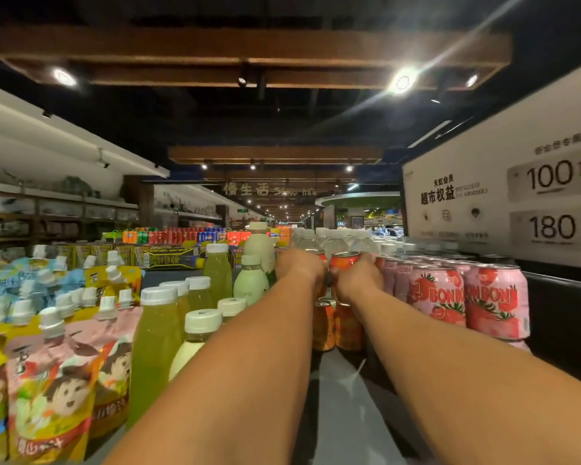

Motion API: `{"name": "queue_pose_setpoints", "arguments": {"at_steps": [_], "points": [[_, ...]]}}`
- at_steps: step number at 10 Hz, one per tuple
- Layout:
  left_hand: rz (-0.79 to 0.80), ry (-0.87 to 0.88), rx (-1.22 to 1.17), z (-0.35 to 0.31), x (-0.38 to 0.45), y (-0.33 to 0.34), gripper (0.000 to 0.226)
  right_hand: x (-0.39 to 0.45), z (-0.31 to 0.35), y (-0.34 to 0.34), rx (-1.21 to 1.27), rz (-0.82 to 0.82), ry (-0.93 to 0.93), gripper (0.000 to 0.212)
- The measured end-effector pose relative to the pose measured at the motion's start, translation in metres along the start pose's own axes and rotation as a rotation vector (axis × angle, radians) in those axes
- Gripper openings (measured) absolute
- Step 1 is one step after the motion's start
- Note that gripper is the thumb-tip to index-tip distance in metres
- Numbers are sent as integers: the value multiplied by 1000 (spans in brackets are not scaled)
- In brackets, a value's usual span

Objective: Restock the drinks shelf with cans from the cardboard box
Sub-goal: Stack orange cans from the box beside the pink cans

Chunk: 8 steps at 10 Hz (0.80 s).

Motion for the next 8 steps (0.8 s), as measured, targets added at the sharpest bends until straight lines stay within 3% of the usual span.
{"name": "queue_pose_setpoints", "arguments": {"at_steps": [3, 6, 8], "points": [[11, -123, -83, 8, 15, 31, 42, 18, -14, 19, 135, -159, 97, 47], [-10, -275, -384, 26, 21, 44, 38, 20, -24, 34, 188, -135, 107, 49], [5, -248, -478, 32, 23, 48, 35, 20, -26, 37, 247, -132, 153, 56]]}}
Point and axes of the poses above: each hand's wrist, its own x-axis towards the middle knuckle, its own y-axis out of the palm, z = x × y, the point moved 2 cm from there along x, towards the middle knuckle, and after that the axes turned 9 degrees about -z, right-handed, at the moved point
